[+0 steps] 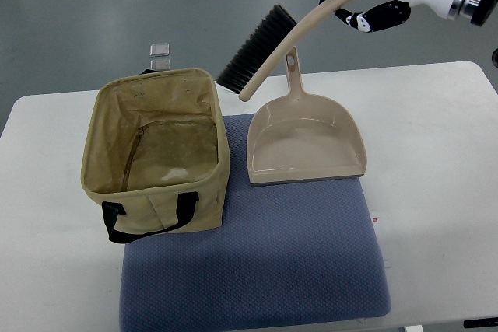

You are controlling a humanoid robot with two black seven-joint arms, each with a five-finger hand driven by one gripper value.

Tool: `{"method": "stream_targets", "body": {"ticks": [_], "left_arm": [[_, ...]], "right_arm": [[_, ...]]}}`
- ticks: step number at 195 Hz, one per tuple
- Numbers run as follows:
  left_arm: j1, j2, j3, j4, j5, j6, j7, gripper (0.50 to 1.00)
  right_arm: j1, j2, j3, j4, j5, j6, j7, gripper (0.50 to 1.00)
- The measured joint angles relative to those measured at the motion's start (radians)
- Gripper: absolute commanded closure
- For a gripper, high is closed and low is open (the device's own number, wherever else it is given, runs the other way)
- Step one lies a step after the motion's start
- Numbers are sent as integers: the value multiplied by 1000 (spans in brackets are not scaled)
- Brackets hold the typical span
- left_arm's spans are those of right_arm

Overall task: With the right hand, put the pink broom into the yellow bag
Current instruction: 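Lift the brush with the right hand up over the dustpan, then lower the brush bristles-first into the tan fabric bag, then release the brush and withdraw the right hand away from the bag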

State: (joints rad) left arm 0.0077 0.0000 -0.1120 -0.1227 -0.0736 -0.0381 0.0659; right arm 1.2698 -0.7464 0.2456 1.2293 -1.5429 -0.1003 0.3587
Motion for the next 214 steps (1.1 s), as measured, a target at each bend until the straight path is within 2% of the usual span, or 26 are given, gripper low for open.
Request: {"method": "stream_targets", "body": {"ticks": [89,168,170,171,172,173,174,177,180,181,183,184,192,207,214], "left_arm": [[0,0,0,0,0,0,0,500],[0,0,0,0,0,0,0,500],[0,0,0,0,0,0,0,500],[0,0,0,0,0,0,0,500],[0,0,0,0,0,0,0,500],[0,0,0,0,0,0,0,500],[0,0,0,0,0,0,0,500],[0,0,0,0,0,0,0,500],[0,0,0,0,0,0,0,500],[0,0,0,0,0,0,0,500],[0,0,0,0,0,0,0,500],[0,0,0,0,0,0,0,500],[0,0,0,0,0,0,0,500],[0,0,0,0,0,0,0,500],[0,0,0,0,0,0,0,500]], "right_arm": [[21,216,-4,-81,-68,-6,-14,1000],[-10,328,-13,-105,-115,-13,-14,1000],[-12,329,-13,-105,-115,-13,-14,993],[-13,330,-12,-105,-115,-13,-14,959],[-14,331,-12,-105,-115,-13,-14,959],[-14,331,-12,-105,-116,-13,-14,932],[-15,332,-12,-105,-116,-13,-13,932],[-18,334,-12,-105,-116,-13,-13,887],[-21,335,-12,-105,-116,-13,-12,871],[-22,336,-12,-105,-116,-13,-12,851],[-24,337,-11,-105,-116,-13,-11,850],[-25,338,-11,-105,-116,-14,-11,830],[-31,344,-7,-105,-114,-14,-8,767],[-39,350,1,-105,-105,-15,-4,693],[-43,351,3,-105,-101,-15,-3,675]]}}
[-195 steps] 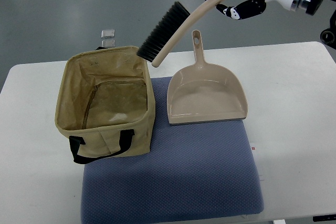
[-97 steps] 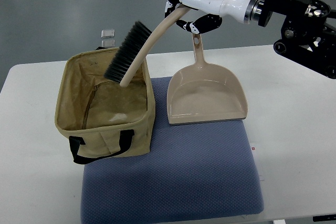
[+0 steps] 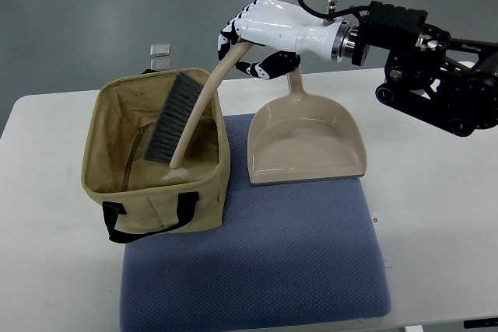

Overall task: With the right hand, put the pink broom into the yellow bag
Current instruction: 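Release the brush and withdraw the right hand away from the bag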

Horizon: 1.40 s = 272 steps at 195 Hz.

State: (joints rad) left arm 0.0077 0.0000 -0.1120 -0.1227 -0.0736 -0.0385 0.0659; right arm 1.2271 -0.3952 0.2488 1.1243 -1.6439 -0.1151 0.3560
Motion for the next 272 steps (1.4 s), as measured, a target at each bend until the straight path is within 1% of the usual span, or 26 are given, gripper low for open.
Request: {"method": "stream_targets", "body": {"ticks": [7,12,15,22,27,61,79,96,122,143,153,172,193,230,272], "left_arm": [[0,0,0,0,0,0,0,500],[0,0,0,0,0,0,0,500],[0,0,0,0,0,0,0,500],[0,0,0,0,0,0,0,500],[0,0,0,0,0,0,0,500],[0,0,0,0,0,0,0,500],[0,0,0,0,0,0,0,500],[0,0,0,0,0,0,0,500],[0,0,0,0,0,0,0,500],[0,0,0,0,0,0,0,500],[0,0,0,0,0,0,0,500],[0,0,0,0,0,0,0,500],[0,0,0,0,0,0,0,500],[0,0,0,0,0,0,0,500],[0,0,0,0,0,0,0,500]], "right_arm": [[-2,0,1,0,3,0,1,666],[-3,0,2,0,5,0,2,654],[-3,0,2,0,5,0,2,638],[-4,0,5,0,6,0,3,628],[-4,-1,9,0,7,0,3,611],[-13,-16,85,0,10,7,-1,611],[-33,-41,158,0,18,15,-5,611],[-74,-71,243,0,77,45,-8,611],[-151,-106,360,-2,262,111,-11,611],[-223,-114,449,-13,469,138,-18,603],[-257,-117,487,-20,574,150,-31,589],[-316,-121,554,-39,765,186,-66,587],[-371,-115,614,-90,947,223,-79,576],[-436,-91,640,-204,1184,237,-80,572],[-491,-64,642,-300,1374,254,-80,570]]}}
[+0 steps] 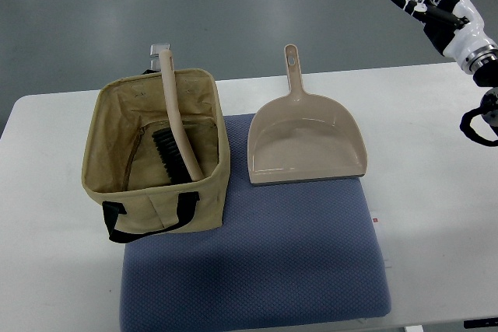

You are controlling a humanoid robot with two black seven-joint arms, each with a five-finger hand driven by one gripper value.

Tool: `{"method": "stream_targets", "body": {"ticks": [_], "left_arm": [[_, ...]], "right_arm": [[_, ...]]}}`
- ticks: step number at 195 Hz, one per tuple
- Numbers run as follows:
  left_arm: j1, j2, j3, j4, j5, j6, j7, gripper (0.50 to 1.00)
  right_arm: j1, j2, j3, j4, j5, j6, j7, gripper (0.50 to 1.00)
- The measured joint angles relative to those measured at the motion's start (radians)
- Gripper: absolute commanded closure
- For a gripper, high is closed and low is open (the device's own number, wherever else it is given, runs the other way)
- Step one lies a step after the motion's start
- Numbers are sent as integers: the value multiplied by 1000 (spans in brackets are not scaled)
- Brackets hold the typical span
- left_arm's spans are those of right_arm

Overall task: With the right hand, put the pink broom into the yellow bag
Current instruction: 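Release the brush and withdraw the right hand away from the bag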

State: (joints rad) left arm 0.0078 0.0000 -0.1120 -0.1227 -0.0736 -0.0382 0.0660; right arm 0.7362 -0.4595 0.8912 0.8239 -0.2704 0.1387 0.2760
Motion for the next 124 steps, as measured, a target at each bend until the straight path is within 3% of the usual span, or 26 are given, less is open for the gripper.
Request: {"method": "stream_targets", "body": {"ticks": [59,124], "left_arm": [[0,0,0,0,0,0,0,500],[0,0,0,0,0,0,0,500]], "right_arm": [[-46,37,0,-76,111,99,10,570],[-96,86,-2,-110,100,108,9,570]]}}
